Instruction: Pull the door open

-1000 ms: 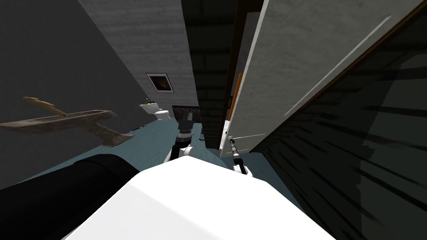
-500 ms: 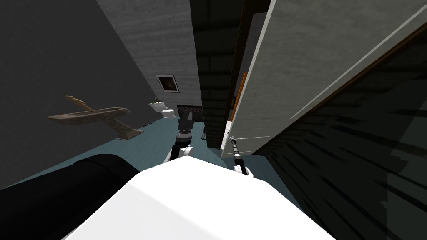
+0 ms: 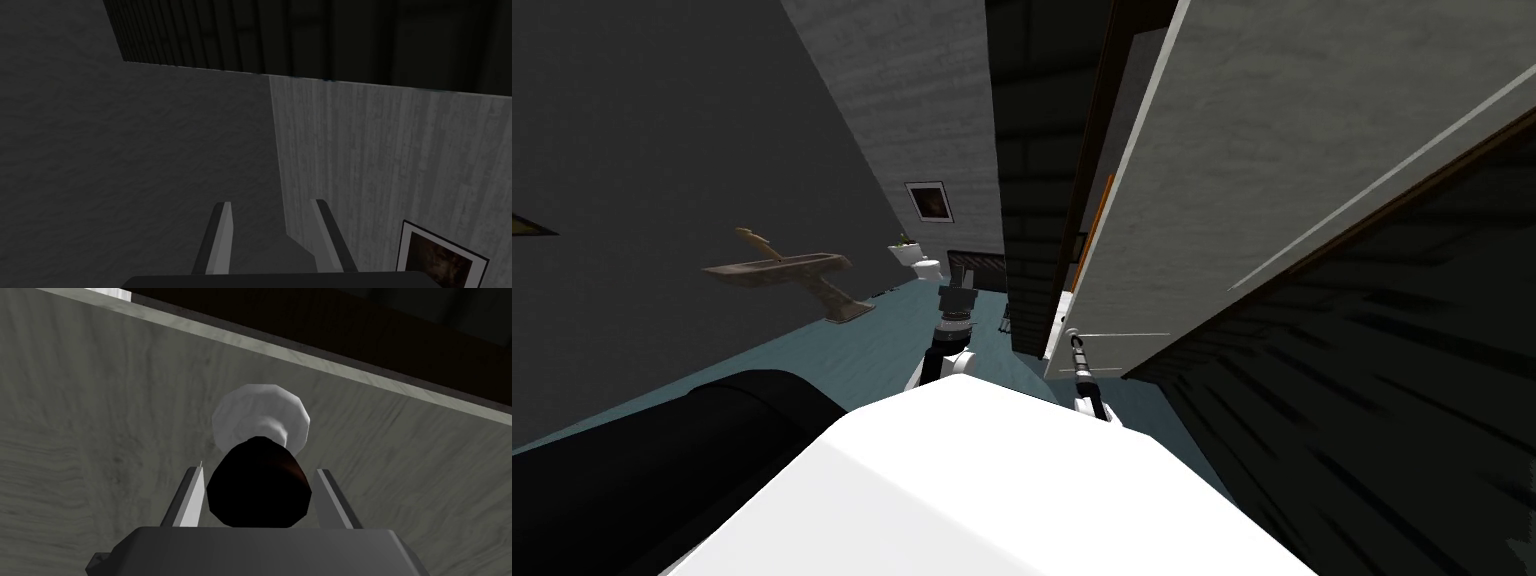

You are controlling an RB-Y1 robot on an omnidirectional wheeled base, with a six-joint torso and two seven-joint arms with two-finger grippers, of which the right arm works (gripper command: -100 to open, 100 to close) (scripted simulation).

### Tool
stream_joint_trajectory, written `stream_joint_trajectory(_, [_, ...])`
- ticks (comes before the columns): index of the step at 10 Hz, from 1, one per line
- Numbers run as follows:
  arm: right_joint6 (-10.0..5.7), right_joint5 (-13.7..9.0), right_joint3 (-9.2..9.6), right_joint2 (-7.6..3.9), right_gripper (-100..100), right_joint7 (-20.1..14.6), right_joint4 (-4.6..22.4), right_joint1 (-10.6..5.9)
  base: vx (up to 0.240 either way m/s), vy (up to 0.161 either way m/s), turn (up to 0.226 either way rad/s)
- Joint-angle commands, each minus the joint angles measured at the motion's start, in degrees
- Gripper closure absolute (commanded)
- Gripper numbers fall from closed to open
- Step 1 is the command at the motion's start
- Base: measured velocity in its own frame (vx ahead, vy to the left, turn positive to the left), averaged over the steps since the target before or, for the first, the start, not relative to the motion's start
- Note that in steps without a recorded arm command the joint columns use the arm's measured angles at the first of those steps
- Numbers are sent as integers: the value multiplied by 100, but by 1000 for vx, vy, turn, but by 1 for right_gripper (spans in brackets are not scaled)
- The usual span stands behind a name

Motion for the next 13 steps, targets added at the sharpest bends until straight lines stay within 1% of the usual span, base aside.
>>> stream_joint_trajectory(1, [12,-112,-23,-8,100,-286,-70,31,-27,-19,138])
stream_joint_trajectory(2, [12,-112,-23,-8,100,-329,-70,31,-20,-20,64])
stream_joint_trajectory(3, [15,-210,-54,-25,100,-547,-85,47,-20,-26,140])
stream_joint_trajectory(4, [15,-210,-54,-25,100,-561,-85,47,-23,-24,73])
stream_joint_trajectory(5, [18,-308,-86,-42,100,-786,-100,63,-30,-23,133])
stream_joint_trajectory(6, [21,-406,-117,-58,100,-924,-115,79,-48,-40,213])
stream_joint_trajectory(7, [21,-406,-117,-58,100,-1027,-115,79,-33,-29,87])
stream_joint_trajectory(8, [25,-504,-148,-73,100,-1220,-130,96,-24,-24,118])
stream_joint_trajectory(9, [25,-504,-148,-73,100,-1260,-130,96,-17,-23,72])
stream_joint_trajectory(10, [28,-602,-180,-87,100,-1479,-145,112,-24,-31,149])
stream_joint_trajectory(11, [28,-602,-180,-87,100,-1493,-145,112,-22,-30,73])
stream_joint_trajectory(12, [31,-700,-211,-101,100,-1722,-161,128,-23,-20,131])
stream_joint_trajectory(13, [34,-798,-243,-116,100,-1865,-176,144,-41,-36,189])
